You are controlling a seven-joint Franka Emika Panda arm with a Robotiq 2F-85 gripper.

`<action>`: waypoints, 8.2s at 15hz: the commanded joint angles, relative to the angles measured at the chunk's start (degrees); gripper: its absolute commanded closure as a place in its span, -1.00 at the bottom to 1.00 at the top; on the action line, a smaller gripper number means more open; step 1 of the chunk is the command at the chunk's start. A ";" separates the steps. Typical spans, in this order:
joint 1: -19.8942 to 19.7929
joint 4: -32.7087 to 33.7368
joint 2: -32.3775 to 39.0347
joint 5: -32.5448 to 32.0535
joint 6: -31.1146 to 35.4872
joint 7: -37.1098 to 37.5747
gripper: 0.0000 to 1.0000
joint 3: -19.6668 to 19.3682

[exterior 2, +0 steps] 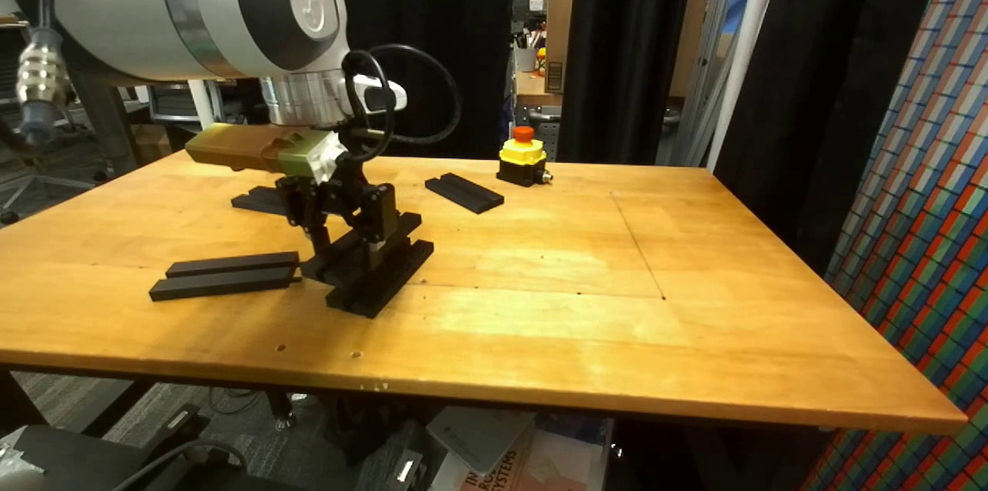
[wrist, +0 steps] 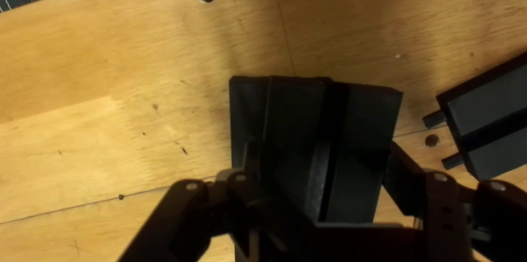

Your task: Arrange the black objects together on the table

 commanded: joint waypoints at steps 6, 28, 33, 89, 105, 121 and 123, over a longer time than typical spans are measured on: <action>-1.23 0.02 1.25 -2.32 1.69 -3.30 0.06 -0.27; -1.74 0.04 4.11 -3.74 5.06 -6.25 0.06 -2.13; -1.71 0.10 4.34 -3.72 5.53 -6.68 0.06 -2.11; -8.48 55.29 41.29 -5.88 -8.79 -62.80 -1.00 -1.40; -9.22 59.26 43.45 -4.83 -15.04 -65.31 0.06 -0.58; -7.02 25.02 13.15 4.96 -13.17 -54.40 0.09 0.70; -5.79 20.87 8.97 6.86 -13.14 -48.67 0.09 0.35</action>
